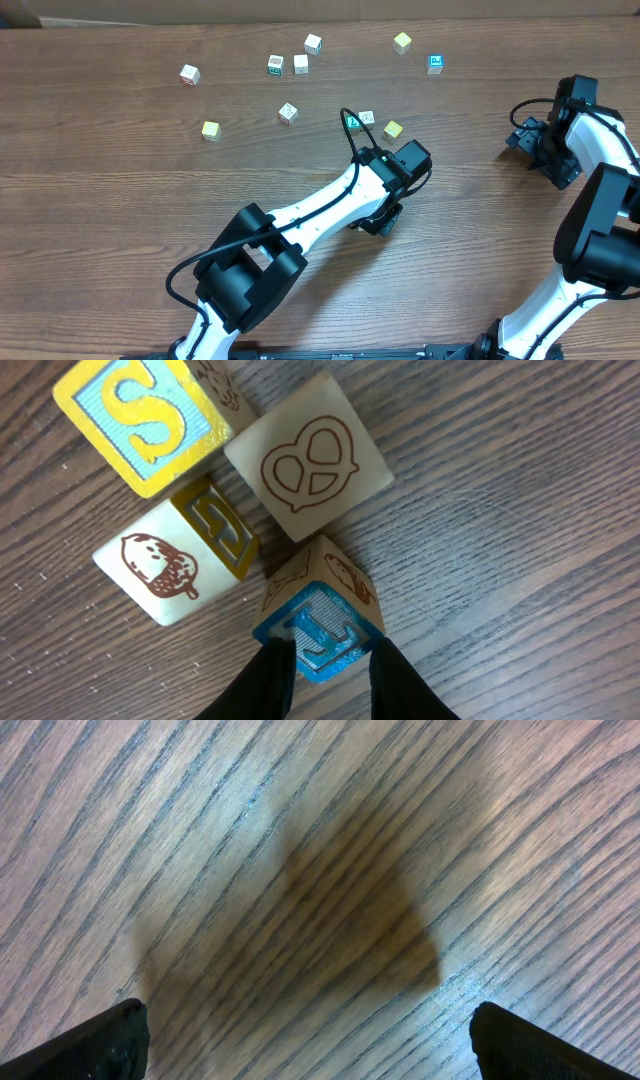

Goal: Form a circle

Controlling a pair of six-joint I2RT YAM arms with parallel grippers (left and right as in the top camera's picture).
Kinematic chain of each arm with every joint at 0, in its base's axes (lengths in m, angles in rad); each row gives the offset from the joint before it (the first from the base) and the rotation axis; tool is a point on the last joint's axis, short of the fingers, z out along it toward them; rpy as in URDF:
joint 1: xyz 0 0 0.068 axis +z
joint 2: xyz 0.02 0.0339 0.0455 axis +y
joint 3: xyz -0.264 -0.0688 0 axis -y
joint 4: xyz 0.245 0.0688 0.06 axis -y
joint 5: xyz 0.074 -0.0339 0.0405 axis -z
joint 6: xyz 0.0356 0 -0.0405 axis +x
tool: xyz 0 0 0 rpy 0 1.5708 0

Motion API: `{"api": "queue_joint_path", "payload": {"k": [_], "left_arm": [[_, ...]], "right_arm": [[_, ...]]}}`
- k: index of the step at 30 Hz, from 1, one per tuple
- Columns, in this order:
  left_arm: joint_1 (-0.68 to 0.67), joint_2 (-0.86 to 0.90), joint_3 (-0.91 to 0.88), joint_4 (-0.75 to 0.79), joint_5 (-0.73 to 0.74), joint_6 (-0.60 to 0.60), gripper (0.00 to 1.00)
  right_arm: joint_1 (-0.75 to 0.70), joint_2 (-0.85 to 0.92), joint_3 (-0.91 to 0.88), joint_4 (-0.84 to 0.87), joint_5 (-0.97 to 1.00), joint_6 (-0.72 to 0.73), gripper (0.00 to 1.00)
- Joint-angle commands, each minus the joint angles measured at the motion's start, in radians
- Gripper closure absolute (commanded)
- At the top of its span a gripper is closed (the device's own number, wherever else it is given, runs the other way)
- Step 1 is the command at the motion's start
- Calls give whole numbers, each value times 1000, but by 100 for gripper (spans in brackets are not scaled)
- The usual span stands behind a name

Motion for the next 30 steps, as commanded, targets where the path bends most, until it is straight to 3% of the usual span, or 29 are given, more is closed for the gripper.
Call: {"api": "queue_joint_path", "payload": {"k": [1,30], "left_arm": [[5,8,-6,-4,10,8,76],[6,8,20,36,-34,8,71]], "right_arm": [[2,-27,-4,3,3,4,0],[2,-27,-4,3,3,4,0]]}}
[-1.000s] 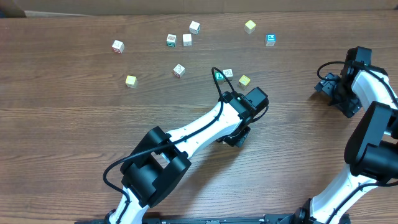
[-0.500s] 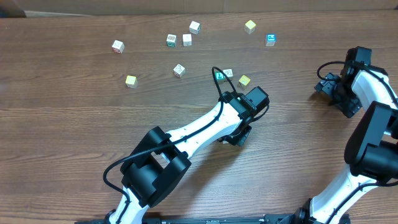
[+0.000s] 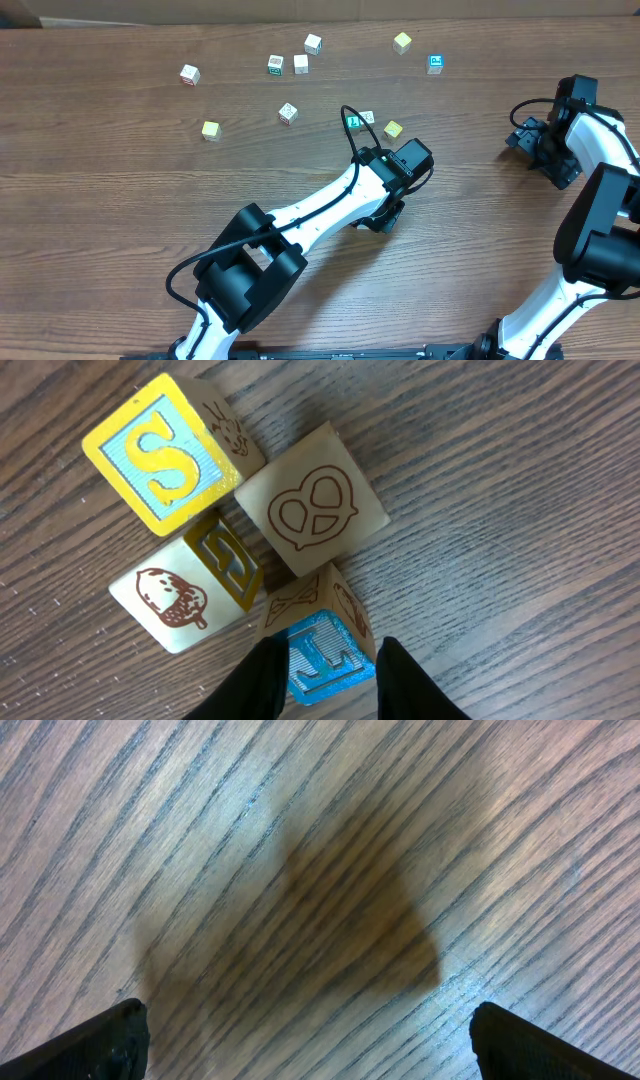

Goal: Form a circle

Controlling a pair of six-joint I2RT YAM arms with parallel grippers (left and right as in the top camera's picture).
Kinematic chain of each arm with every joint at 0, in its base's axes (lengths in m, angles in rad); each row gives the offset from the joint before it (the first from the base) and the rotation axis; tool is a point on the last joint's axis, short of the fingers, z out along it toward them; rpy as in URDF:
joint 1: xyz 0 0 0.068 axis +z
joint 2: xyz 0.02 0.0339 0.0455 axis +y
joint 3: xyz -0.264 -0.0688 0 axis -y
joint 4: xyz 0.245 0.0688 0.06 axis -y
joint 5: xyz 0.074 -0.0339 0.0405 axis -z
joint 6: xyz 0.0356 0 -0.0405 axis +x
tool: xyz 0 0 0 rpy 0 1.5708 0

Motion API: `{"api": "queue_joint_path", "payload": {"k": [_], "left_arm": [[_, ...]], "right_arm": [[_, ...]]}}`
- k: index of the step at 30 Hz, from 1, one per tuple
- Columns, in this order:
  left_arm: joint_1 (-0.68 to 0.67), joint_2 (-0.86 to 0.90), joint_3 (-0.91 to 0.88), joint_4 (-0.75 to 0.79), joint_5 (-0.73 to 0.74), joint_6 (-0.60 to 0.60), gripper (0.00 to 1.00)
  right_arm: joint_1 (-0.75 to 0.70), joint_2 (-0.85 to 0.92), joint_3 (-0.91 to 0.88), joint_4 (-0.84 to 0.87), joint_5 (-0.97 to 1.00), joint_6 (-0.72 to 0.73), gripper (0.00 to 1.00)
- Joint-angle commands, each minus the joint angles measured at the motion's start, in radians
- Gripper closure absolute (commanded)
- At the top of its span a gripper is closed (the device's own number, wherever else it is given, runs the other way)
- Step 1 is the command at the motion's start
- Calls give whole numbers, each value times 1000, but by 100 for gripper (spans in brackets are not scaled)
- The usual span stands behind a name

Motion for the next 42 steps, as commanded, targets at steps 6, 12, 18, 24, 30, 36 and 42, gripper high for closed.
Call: {"api": "queue_joint_path", "payload": {"k": [6,12,18,24,30,36,42], "left_arm": [[11,8,113,-78,-16,8,76],[17,8,151,-127,31,9,96],[14,8,87,-149,88,21,96],[14,8,37,-175,91,20,96],[14,8,34,-201,92,20,96],[5,8,1,-192,117,20,96],[-6,8,-24,-136,114,20,96]], "right_arm": [[2,-27,-4,3,3,3,0],[2,-27,-4,3,3,3,0],[2,-27,-4,3,3,3,0],[2,-27,-4,3,3,3,0],[2,-27,-4,3,3,3,0],[2,-27,-4,3,3,3,0],[2,-27,-4,3,3,3,0]]}}
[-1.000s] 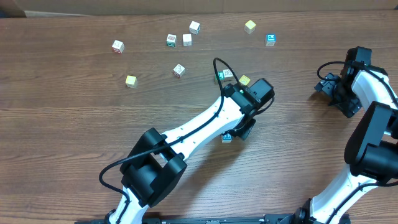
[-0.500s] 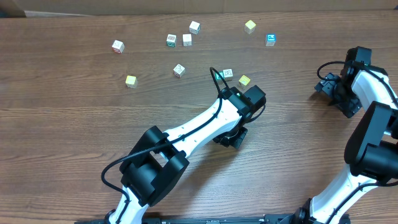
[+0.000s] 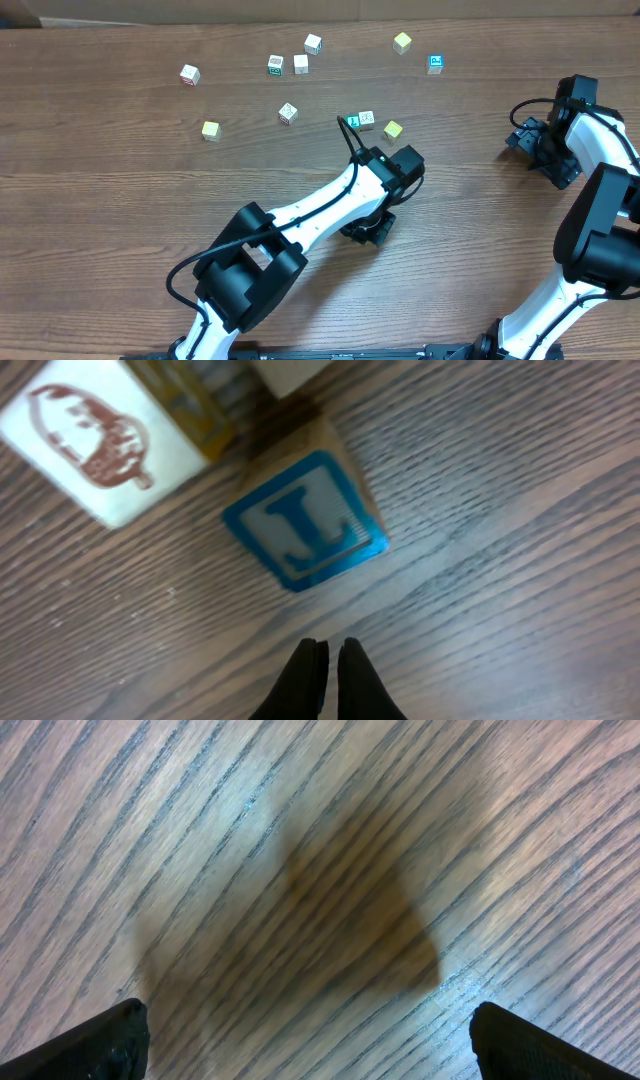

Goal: Form a circle

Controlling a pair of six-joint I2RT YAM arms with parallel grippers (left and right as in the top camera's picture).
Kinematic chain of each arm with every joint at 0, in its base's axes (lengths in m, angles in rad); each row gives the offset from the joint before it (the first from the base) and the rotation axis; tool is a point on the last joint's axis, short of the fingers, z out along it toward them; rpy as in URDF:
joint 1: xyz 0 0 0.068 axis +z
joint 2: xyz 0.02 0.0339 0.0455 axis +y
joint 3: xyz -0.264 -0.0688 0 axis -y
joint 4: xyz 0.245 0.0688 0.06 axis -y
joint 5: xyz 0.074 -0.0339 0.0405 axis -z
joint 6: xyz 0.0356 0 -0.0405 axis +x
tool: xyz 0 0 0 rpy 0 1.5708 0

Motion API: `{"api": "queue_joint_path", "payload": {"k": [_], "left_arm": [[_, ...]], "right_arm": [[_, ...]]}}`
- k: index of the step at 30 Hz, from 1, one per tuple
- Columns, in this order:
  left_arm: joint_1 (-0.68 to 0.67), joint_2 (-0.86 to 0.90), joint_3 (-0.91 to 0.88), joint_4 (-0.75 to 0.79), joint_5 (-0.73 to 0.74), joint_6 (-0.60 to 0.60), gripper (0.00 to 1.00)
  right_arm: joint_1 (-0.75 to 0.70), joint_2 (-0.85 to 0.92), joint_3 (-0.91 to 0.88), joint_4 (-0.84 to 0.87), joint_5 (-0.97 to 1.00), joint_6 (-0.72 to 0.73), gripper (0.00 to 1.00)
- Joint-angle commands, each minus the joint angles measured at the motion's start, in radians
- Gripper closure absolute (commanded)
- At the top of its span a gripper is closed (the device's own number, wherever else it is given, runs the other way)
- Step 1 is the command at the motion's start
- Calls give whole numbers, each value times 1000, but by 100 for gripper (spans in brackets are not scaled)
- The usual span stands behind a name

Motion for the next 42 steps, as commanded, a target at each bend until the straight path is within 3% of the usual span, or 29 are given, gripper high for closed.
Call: {"api": "queue_joint_path", "payload": {"k": [1,29,42], "left_arm": [[-10,7,-10,24,14,19,96],[-5,7,-10,128,-53,19,96],[-5,7,-6,32,-36,18,96]], "right_arm": [[2,-27,-4,3,3,4,0],[2,-27,-4,3,3,4,0],[2,-27,-4,3,3,4,0]]}}
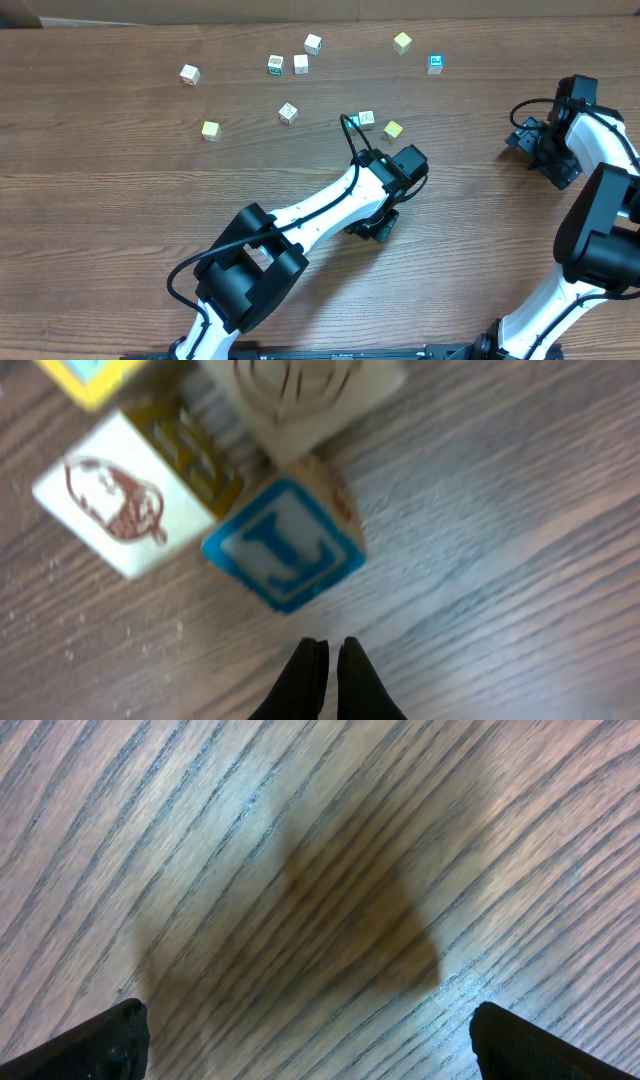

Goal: Form a circle

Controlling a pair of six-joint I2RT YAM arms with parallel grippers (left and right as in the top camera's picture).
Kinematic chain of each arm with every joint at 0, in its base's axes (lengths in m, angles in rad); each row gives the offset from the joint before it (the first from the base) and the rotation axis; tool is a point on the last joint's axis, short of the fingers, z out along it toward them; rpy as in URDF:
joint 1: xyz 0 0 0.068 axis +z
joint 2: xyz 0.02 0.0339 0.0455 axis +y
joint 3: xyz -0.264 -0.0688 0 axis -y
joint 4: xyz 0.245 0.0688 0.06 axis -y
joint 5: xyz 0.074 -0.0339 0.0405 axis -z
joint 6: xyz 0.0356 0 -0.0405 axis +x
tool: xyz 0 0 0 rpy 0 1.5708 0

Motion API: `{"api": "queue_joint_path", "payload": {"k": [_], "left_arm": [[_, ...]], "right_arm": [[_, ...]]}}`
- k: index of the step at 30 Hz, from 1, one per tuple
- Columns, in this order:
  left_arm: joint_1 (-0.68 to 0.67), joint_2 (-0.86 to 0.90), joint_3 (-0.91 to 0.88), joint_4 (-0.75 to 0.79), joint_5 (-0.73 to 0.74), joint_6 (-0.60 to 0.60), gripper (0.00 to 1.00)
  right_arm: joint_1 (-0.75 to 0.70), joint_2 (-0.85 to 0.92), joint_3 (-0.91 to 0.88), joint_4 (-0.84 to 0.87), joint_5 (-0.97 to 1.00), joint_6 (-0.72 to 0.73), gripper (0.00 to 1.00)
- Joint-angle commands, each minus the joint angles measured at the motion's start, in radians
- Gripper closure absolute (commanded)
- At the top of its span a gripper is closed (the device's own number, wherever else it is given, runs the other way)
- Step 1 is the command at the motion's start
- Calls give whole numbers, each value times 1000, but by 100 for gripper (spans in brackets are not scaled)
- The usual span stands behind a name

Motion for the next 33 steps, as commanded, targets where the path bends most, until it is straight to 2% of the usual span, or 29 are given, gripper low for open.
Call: {"api": "queue_joint_path", "payload": {"k": [1,4,11,24,33], "left_arm": [[1,7,2,-34,2,15,96],[2,7,8,-55,-16,14,96],[7,7,8,-39,-165,-33,96],[28,7,5,29,-150,-34,96],[28,7,5,66,-84,-33,96]], "right_arm": [[2,-27,-4,3,3,4,0],[2,-27,-4,3,3,4,0],[2,-27,-4,3,3,4,0],[2,-27,-4,3,3,4,0],[2,-27,-4,3,3,4,0]]}}
